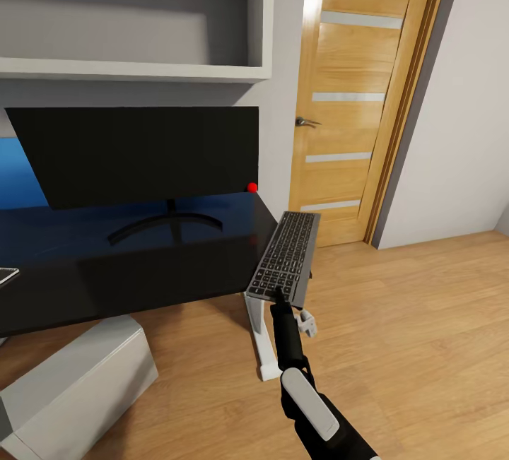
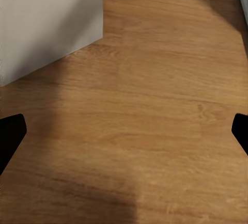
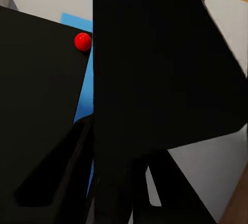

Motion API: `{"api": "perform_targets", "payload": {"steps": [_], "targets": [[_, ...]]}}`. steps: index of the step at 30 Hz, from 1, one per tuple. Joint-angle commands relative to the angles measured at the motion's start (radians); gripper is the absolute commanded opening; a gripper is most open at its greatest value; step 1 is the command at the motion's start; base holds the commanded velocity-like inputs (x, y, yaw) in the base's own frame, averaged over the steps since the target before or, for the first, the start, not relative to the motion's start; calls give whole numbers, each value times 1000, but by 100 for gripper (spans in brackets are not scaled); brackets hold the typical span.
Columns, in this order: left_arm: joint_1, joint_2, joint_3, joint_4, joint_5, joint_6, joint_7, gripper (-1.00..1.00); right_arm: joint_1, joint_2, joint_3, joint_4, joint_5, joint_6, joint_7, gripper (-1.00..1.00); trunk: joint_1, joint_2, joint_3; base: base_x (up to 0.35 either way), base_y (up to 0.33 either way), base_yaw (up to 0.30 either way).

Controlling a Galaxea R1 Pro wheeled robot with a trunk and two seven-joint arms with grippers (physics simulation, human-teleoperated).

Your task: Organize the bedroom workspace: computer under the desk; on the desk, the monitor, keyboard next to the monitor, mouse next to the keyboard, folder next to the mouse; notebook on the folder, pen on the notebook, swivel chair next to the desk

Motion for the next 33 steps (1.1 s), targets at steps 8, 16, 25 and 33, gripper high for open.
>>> {"api": "perform_targets", "payload": {"steps": [8, 16, 25, 33], "targets": [[1, 1, -5, -1, 5, -4, 10, 100, -1, -17, 3, -8, -18, -4, 6, -100, -31, 56, 24, 0, 0, 0], [0, 1, -5, -1, 4, -4, 11, 100, -1, -37, 3, -35, -22, 0, 4, -100, -62, 112, 49, 0, 0, 0], [0, 1, -6, -1, 4, -4, 11, 100, -1, -81, 1, -81, -64, 1, -9, -100, -96, 175, 78, 0, 0, 0], [0, 1, -6, -1, 4, -3, 10, 100, -1, -227, 1, -205, -227, 3, -51, -100, -127, 231, 103, 0, 0, 0]]}}
